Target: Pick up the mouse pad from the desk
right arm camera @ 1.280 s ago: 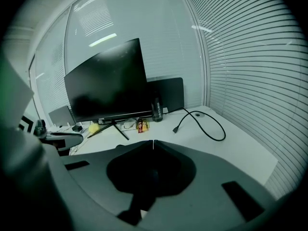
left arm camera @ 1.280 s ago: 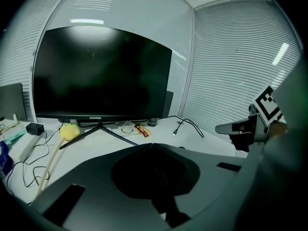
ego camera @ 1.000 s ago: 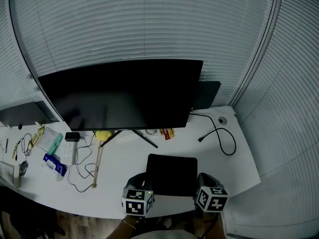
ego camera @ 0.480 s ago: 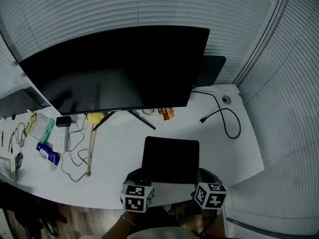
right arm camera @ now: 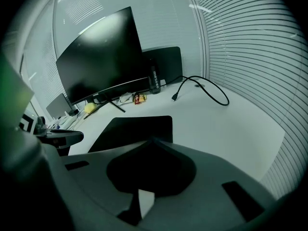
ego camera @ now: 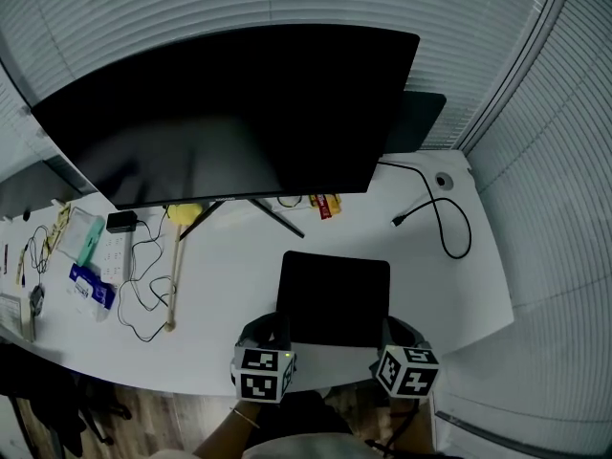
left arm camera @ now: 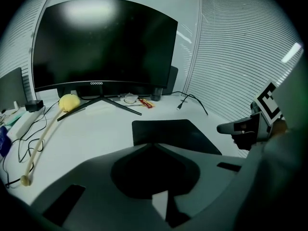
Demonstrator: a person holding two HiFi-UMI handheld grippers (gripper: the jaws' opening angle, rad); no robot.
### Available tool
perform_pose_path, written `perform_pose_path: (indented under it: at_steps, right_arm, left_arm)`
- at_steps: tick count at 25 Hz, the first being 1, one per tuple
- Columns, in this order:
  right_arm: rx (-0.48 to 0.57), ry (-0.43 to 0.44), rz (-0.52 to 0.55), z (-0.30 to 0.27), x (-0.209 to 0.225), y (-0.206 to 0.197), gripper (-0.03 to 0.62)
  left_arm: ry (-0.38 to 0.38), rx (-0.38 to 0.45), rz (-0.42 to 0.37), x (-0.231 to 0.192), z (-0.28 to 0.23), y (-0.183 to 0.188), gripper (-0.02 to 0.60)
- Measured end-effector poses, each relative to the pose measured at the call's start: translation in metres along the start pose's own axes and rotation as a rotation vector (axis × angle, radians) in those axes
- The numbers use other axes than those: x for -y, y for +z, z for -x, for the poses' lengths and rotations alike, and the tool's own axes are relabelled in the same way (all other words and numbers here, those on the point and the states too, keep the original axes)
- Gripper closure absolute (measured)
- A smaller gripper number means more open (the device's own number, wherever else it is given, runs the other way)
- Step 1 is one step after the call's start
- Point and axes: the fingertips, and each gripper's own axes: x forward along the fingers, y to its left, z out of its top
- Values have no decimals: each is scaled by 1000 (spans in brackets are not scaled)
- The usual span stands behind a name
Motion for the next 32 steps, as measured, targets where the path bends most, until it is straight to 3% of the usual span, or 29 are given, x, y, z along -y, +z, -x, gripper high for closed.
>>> perform_pose_path:
  at_steps: [11, 14, 18, 20, 32]
  right_arm:
    - [-3, -3, -21, -10, 6, 1, 557]
    - [-5, 1, -24, -13, 7, 4, 554]
    - [-8, 5, -25, -19, 9, 6, 546]
    - [-15, 5, -25, -23, 10, 6, 482]
    - [-31, -10, -12, -44, 19, 13, 470]
  left_arm:
    - [10, 1, 0, -2, -9, 4, 558]
    - [10, -10, 10, -4, -13, 5, 460]
    - [22, -16, 11, -9, -16, 6, 459]
    - [30, -18, 14, -12, -19, 6, 457]
    - [42, -42, 29, -24, -40, 10, 451]
